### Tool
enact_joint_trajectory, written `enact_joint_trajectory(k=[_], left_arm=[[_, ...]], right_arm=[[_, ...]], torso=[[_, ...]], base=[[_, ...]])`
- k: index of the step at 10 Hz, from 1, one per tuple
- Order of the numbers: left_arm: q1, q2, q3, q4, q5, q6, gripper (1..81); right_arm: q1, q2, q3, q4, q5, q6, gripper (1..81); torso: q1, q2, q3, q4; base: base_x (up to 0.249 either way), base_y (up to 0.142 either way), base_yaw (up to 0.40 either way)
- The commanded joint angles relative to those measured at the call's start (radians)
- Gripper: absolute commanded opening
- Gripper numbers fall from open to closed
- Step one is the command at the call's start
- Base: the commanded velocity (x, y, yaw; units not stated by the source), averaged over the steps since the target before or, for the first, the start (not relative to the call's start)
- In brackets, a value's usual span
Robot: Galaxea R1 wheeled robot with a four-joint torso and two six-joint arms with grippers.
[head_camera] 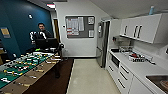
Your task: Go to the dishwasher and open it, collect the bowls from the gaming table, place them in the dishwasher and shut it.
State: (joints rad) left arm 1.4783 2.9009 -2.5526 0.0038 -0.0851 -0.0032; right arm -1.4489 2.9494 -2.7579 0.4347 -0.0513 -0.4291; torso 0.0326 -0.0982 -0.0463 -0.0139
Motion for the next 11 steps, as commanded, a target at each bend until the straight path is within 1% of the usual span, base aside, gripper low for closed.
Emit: enact_joint_trajectory(k=[1, 11], left_arm=[[-0.054, -0.008, 0.003, 0.002, 0.045, 0.0, 81.1], [-0.055, -0.004, 0.003, 0.002, 0.045, 0.0, 81.1]], right_arm=[[0.064, -0.011, -0.006, 0.004, -0.058, -0.002, 81.1], [0.064, -0.013, -0.006, 0.004, -0.058, -0.002, 81.1]], torso=[[0.0, 0.0, 0.0, 0.0], [0.0, 0.0, 0.0, 0.0]], base=[[0.0, 0.0, 0.196], [0.0, 0.0, 0.196]])
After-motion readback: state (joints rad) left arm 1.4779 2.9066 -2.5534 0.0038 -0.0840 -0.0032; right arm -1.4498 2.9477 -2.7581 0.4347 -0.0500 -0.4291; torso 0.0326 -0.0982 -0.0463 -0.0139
